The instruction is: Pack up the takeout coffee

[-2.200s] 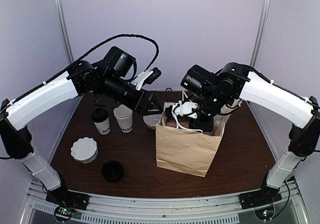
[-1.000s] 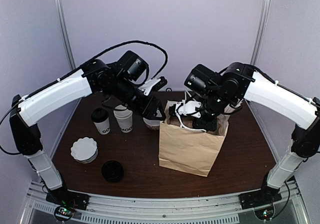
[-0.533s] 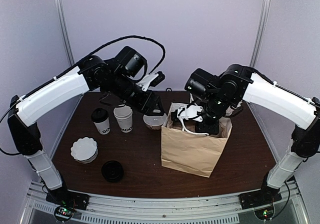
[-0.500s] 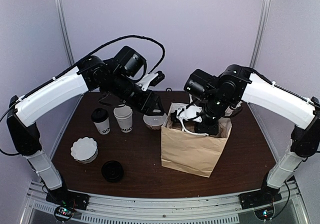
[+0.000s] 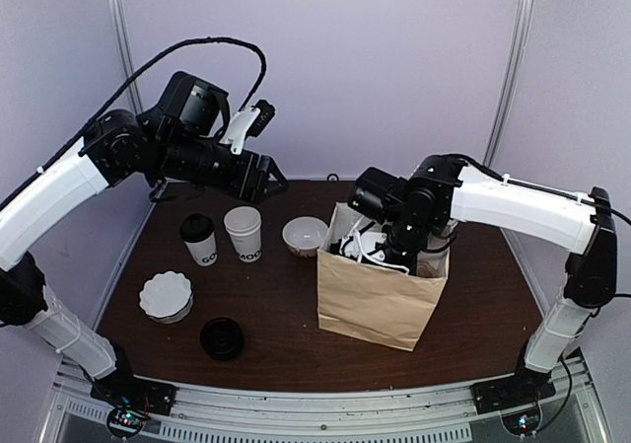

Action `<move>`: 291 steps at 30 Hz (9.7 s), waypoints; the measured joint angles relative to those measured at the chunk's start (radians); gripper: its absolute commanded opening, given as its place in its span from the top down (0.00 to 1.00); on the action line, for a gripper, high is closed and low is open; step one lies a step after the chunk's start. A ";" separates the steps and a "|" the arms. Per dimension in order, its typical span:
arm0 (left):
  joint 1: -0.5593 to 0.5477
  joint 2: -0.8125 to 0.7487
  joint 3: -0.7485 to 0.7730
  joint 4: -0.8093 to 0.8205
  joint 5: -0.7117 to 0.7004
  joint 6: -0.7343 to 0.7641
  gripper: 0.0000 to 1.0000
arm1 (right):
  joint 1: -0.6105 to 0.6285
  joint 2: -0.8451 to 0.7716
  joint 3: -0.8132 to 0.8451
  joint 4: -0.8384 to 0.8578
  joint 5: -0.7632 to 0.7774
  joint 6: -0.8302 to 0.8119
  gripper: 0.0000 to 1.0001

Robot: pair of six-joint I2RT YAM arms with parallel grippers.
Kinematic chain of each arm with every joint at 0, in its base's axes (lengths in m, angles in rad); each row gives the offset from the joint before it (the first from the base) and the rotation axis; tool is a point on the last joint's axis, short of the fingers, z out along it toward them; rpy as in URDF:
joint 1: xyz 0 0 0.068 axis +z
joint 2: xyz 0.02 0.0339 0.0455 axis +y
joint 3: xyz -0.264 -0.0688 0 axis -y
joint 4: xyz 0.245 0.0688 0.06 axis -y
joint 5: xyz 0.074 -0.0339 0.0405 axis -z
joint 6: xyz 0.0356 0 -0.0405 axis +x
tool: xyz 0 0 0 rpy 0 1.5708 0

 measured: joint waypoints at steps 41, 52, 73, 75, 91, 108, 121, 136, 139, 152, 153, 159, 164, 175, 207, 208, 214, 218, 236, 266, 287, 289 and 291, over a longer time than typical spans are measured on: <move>0.042 -0.027 -0.153 0.052 -0.045 0.013 0.34 | -0.004 0.122 -0.095 0.091 0.003 0.045 0.37; 0.043 -0.025 -0.145 0.050 -0.037 0.021 0.33 | -0.004 -0.036 -0.002 0.011 -0.046 0.002 0.29; 0.043 0.251 0.060 0.052 0.335 0.296 0.32 | -0.059 -0.229 0.182 -0.032 -0.137 -0.122 0.35; 0.043 0.271 0.107 0.066 0.356 0.314 0.33 | -0.079 -0.237 0.187 -0.035 -0.141 -0.126 0.36; 0.023 0.539 0.413 0.079 0.558 0.535 0.30 | -0.184 -0.387 0.199 -0.074 -0.444 -0.192 0.36; -0.008 0.629 0.515 0.237 0.653 0.545 0.63 | -0.051 -0.321 0.126 -0.056 -0.593 -0.198 0.32; -0.008 0.652 0.579 0.241 0.684 0.538 1.00 | 0.023 -0.225 0.172 -0.004 -0.411 -0.121 1.00; -0.008 0.436 0.550 0.178 0.445 0.537 1.00 | 0.023 -0.227 0.464 -0.003 -0.415 -0.211 1.00; -0.008 0.369 0.550 0.186 0.401 0.538 1.00 | 0.023 -0.225 0.488 0.009 -0.423 -0.233 1.00; -0.008 0.339 0.536 0.159 0.282 0.557 1.00 | 0.023 -0.145 0.548 0.030 -0.423 -0.282 1.00; -0.008 0.338 0.532 0.159 0.279 0.557 1.00 | 0.023 -0.145 0.548 0.031 -0.423 -0.282 1.00; -0.008 0.334 0.482 0.156 0.258 0.560 1.00 | 0.023 -0.145 0.531 0.043 -0.415 -0.283 0.99; -0.008 0.332 0.441 0.154 0.251 0.562 1.00 | 0.023 -0.145 0.521 0.047 -0.410 -0.283 0.99; -0.006 0.315 0.396 0.163 0.252 0.561 0.75 | 0.023 -0.145 0.478 0.059 -0.399 -0.292 0.71; 0.019 0.253 0.196 -0.047 0.296 0.627 0.14 | -0.050 -0.306 0.118 0.047 -0.489 -0.290 0.24; 0.019 0.254 0.192 -0.054 0.301 0.639 0.14 | -0.040 -0.300 0.119 0.050 -0.489 -0.288 0.26; 0.015 0.237 0.156 -0.063 0.315 0.700 0.16 | 0.011 -0.262 0.135 0.069 -0.480 -0.274 0.41; 0.000 0.237 0.157 -0.062 0.328 0.736 0.22 | 0.023 -0.232 0.156 0.078 -0.467 -0.267 0.58; -0.017 0.384 0.330 -0.003 0.436 0.748 1.00 | 0.024 -0.200 0.254 0.101 -0.373 -0.244 1.00; -0.017 0.377 0.552 0.007 0.255 0.674 1.00 | 0.025 -0.148 0.606 0.070 -0.296 -0.253 1.00; -0.017 0.373 0.476 0.014 0.185 0.671 0.10 | 0.017 -0.178 0.421 0.081 -0.223 -0.267 0.33; -0.017 0.373 0.476 0.015 0.151 0.666 0.07 | 0.007 -0.178 0.447 0.080 -0.224 -0.260 0.32; -0.017 0.373 0.476 0.015 0.128 0.666 0.07 | -0.011 -0.181 0.480 0.080 -0.231 -0.249 0.32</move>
